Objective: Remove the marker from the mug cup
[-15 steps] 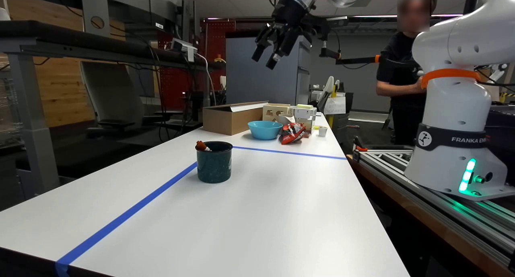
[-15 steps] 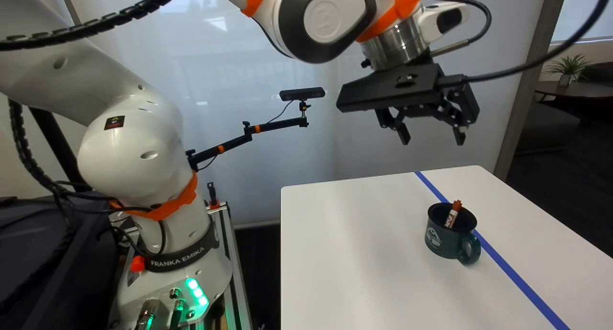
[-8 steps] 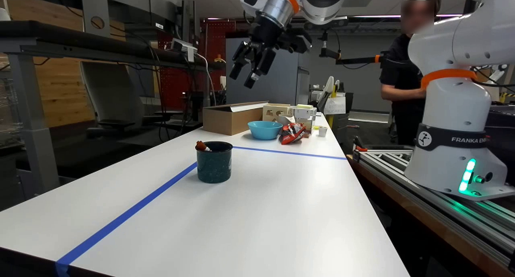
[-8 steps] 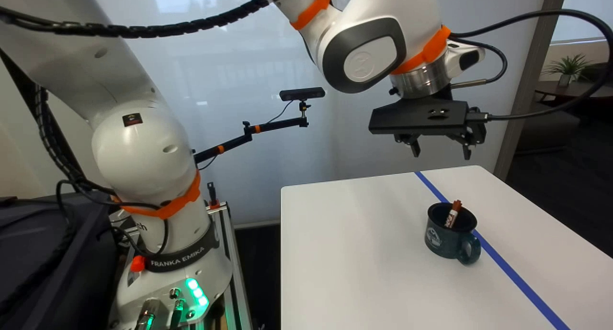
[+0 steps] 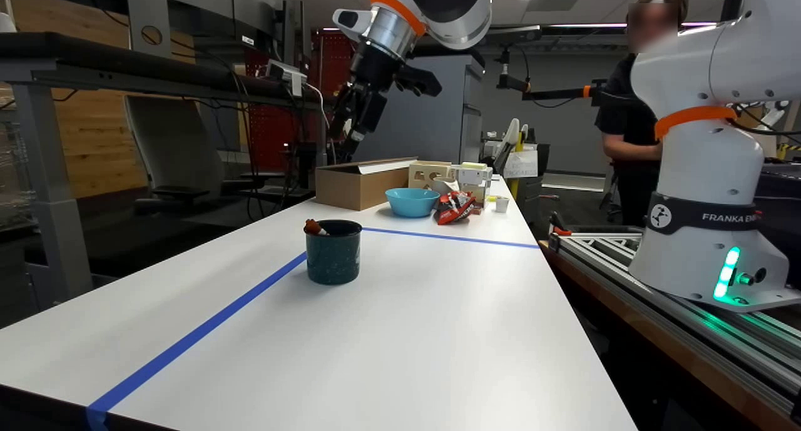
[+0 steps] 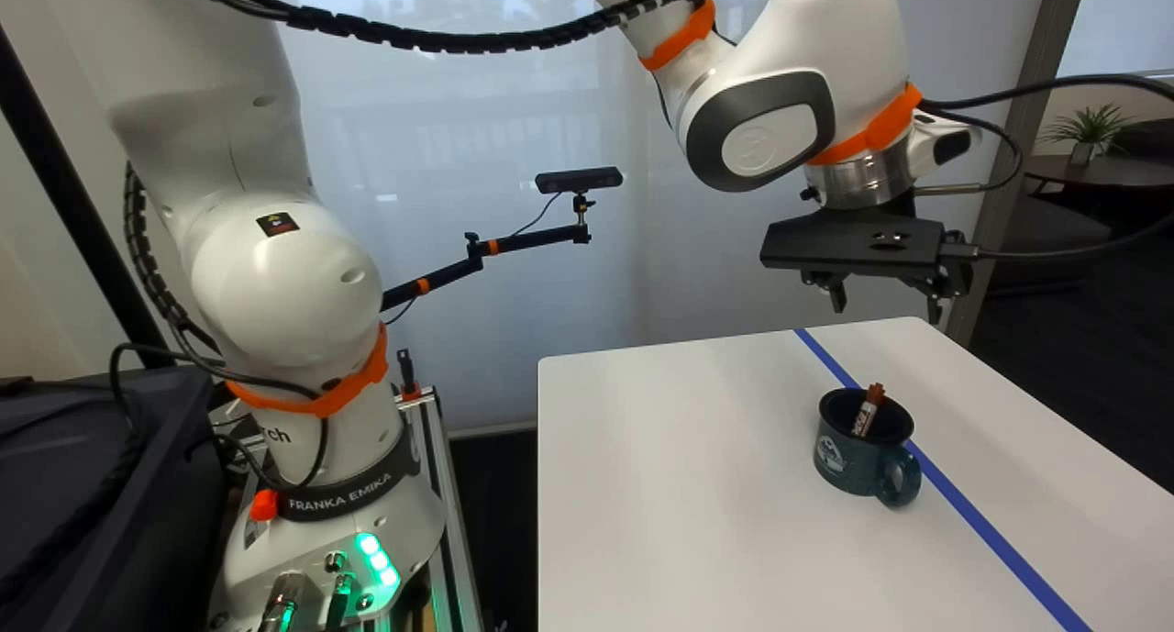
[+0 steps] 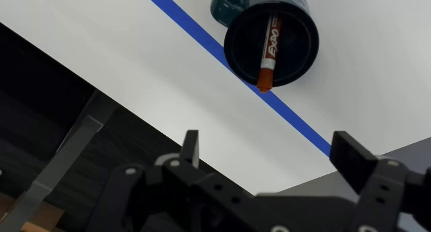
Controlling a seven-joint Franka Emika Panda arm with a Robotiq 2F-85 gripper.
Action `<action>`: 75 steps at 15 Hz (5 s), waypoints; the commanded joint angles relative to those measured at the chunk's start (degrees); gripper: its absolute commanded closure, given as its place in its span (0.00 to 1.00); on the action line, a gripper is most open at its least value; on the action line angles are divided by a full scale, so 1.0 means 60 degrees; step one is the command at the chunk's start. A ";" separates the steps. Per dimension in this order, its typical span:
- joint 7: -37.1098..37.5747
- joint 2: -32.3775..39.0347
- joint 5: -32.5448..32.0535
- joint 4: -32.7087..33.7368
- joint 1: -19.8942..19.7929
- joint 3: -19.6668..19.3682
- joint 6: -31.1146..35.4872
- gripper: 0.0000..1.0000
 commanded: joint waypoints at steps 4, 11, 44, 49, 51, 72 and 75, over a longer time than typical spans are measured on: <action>0.0242 0.1546 0.1319 0.0998 -0.0043 0.0139 -0.0425 0.00; 0.0089 0.2422 0.2142 0.1636 -0.0210 0.0605 -0.0902 0.00; 0.1741 0.4015 -0.0081 0.2953 -0.5426 0.5671 -0.1366 0.53; 0.1838 0.3948 -0.0130 0.2893 -0.5443 0.5683 -0.1374 0.47; 0.1852 0.3931 -0.0147 0.2874 -0.5454 0.5684 -0.1369 0.61; 0.4079 0.1476 -0.2517 0.2933 -0.4442 0.5096 -0.3074 0.95; 0.4138 0.1512 -0.2593 0.3185 -0.4035 0.5291 -0.3360 0.95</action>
